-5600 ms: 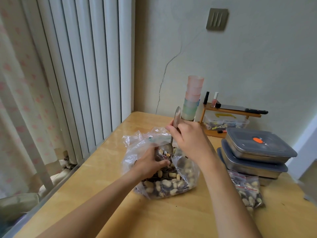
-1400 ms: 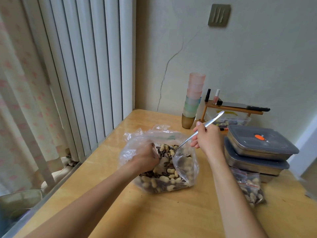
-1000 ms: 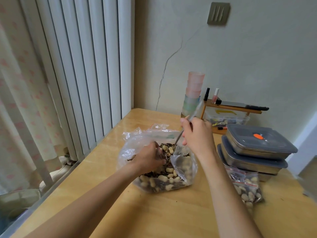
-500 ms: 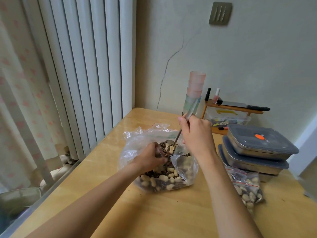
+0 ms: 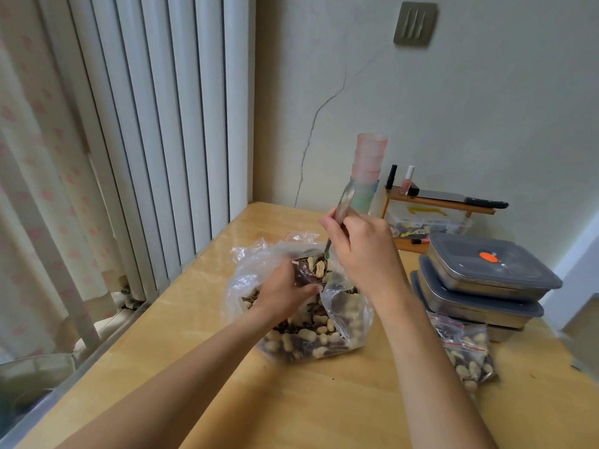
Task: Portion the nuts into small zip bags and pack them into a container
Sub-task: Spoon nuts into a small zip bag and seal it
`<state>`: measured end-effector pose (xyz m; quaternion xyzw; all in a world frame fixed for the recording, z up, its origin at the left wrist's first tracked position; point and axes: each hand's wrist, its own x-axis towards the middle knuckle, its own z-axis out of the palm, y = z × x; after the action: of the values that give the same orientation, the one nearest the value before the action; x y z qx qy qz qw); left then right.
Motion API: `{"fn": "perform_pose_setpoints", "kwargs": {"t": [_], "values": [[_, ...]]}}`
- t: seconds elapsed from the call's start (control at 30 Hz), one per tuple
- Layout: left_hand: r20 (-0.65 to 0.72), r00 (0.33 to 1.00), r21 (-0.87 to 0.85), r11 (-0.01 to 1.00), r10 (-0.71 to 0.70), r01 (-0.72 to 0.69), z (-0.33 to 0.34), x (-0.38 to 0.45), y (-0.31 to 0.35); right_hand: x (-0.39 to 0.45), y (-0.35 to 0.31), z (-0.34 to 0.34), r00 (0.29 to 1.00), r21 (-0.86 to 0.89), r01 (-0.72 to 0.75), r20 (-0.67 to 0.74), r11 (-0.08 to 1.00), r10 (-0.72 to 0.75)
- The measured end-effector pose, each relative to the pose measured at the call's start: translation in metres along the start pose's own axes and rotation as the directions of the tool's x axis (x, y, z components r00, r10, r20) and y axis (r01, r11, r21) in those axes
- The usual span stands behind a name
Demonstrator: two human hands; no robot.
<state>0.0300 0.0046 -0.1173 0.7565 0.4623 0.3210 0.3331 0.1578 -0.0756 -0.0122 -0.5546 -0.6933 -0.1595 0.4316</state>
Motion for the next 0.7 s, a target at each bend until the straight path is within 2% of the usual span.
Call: {"fn": "perform_pose_setpoints", "kwargs": {"t": [0.1,0.2,0.3,0.47,0.6,0.7], "values": [[0.008,1.0,-0.015,1.0,0.01,-0.01,0.002,-0.002,-0.002,0.0,0.0,0.0,0.999,-0.016,0.043,0.015,0.999,-0.043],[0.015,1.0,-0.033,0.999,0.027,-0.026,0.004,-0.004,-0.006,0.0,-0.001,0.002,0.998,-0.033,0.047,-0.028,0.998,-0.048],[0.015,1.0,-0.043,0.999,0.012,-0.011,0.004,-0.004,-0.008,0.0,-0.002,0.002,0.996,-0.053,0.023,-0.081,0.998,-0.027],[0.014,1.0,-0.019,1.0,-0.015,0.016,0.004,-0.004,-0.009,-0.001,0.0,0.003,0.996,-0.042,-0.025,-0.091,0.999,0.021],[0.049,0.998,-0.078,0.997,-0.025,0.029,0.004,-0.006,-0.012,-0.001,0.001,0.004,0.989,-0.062,-0.048,-0.146,0.997,0.038],[0.005,1.0,-0.098,0.995,-0.029,0.029,0.006,-0.006,-0.012,-0.001,0.001,0.004,0.989,-0.063,-0.043,-0.146,0.997,0.034]]}}
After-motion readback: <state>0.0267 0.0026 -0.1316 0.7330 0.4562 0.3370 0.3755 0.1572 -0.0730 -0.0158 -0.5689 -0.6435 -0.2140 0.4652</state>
